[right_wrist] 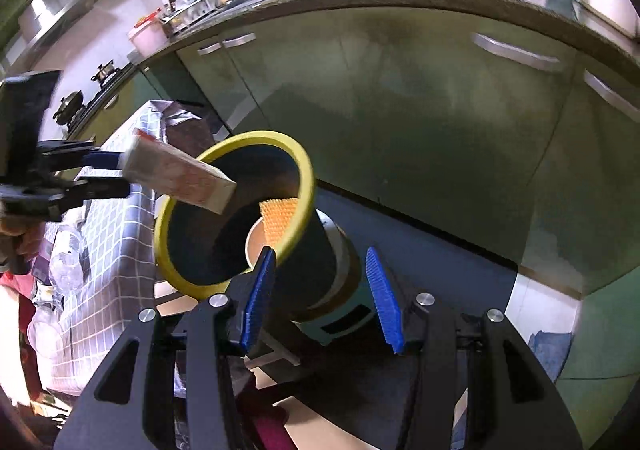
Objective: Collect trash
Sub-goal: 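Carry the milk carton to the bin and open the left gripper, then grasp the Nongfu Spring water bottle with the right gripper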
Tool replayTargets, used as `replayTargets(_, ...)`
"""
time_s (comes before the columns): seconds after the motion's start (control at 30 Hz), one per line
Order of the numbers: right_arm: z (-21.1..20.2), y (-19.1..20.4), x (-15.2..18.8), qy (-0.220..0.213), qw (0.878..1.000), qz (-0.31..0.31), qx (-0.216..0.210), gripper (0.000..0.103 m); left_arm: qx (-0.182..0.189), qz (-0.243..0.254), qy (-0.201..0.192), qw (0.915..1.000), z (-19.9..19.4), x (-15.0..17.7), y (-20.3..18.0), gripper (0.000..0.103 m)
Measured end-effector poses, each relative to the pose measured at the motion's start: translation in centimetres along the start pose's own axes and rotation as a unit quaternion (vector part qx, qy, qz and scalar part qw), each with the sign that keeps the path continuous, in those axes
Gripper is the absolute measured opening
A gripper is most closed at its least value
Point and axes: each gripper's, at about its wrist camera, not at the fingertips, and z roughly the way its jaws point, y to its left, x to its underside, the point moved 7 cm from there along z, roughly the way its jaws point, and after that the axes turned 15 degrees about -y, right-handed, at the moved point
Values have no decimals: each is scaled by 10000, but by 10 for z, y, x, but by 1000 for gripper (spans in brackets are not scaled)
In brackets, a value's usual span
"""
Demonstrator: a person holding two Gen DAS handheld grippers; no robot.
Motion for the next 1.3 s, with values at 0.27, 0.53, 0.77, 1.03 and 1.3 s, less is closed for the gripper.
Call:
replayTargets(0.27, 5, -18, 3, 73, 9998, 146, 93, 47, -40, -55, 184, 9998, 27, -1, 8, 60)
replayTargets(0.53, -2, 45, -4, 107, 9988, -310, -372, 48, -119, -328, -722, 9968, -73, -11, 18, 67)
replayTargets(0.77, 4, 161, -11, 562, 9815, -1150, -1422, 66, -1230, -1005, -1848, 9699, -230, 42, 57, 91)
replayTargets(1.03, 30, 332, 9, 1761, 9240, -2123, -2649, 82, -2746, -1818, -2243, 9172, -350, 181, 91, 96)
replayTargets(1.3, 90, 438, 60, 2748, 8730, -3351, -2239, 91, -3250, -2416, -2168, 8883, -392, 277, 105, 96)
